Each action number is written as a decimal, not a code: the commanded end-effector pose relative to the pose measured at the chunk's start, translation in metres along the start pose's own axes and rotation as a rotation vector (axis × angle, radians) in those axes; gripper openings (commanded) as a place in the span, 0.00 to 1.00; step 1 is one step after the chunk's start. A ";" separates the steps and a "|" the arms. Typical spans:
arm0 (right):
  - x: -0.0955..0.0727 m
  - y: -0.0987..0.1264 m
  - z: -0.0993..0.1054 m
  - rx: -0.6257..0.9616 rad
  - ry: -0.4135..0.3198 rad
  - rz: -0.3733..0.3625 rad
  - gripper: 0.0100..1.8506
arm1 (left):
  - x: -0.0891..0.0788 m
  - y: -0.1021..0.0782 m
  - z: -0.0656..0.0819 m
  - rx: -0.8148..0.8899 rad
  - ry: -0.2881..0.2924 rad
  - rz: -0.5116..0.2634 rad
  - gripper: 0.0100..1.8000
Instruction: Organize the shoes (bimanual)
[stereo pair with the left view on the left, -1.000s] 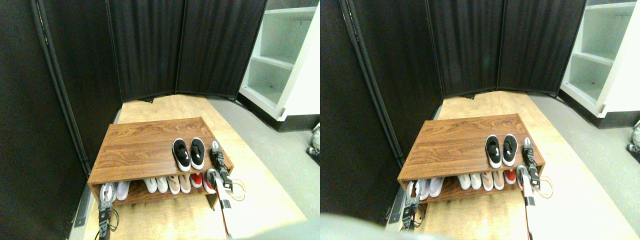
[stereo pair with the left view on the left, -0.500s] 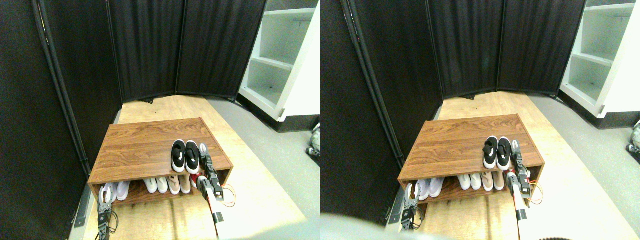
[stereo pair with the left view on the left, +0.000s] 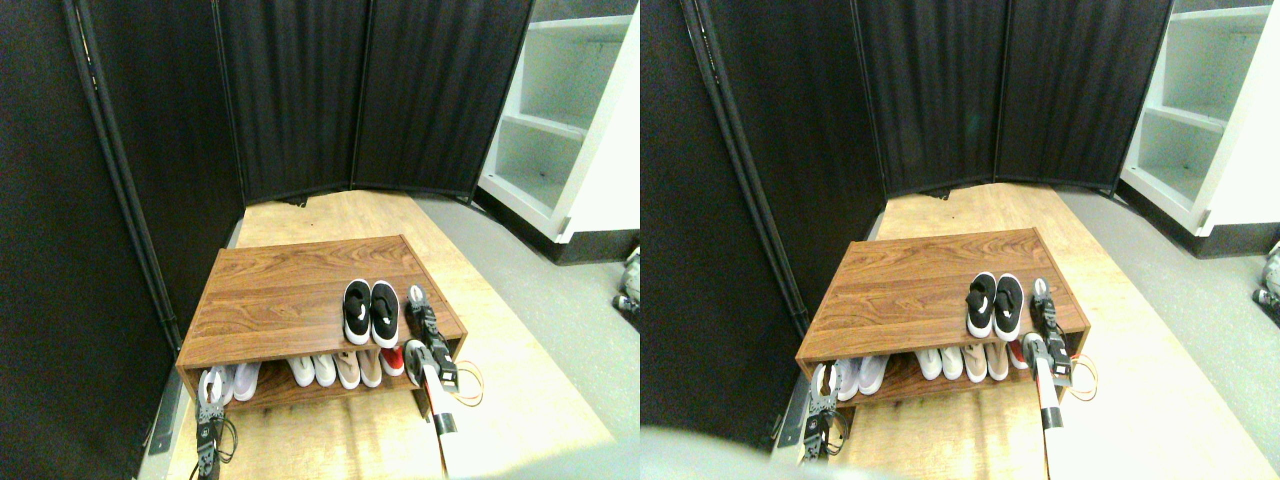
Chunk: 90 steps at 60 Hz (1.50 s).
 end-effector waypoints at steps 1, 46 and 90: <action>-0.007 0.019 0.014 -0.026 -0.034 0.064 0.00 | 0.003 -0.005 -0.002 -0.007 0.007 -0.027 0.05; -0.127 0.015 0.019 0.012 0.033 0.272 0.00 | 0.001 -0.007 -0.008 -0.042 0.014 -0.010 0.05; -0.149 -0.011 -0.024 0.056 0.148 0.243 0.00 | -0.008 -0.004 -0.003 -0.039 0.014 -0.006 0.04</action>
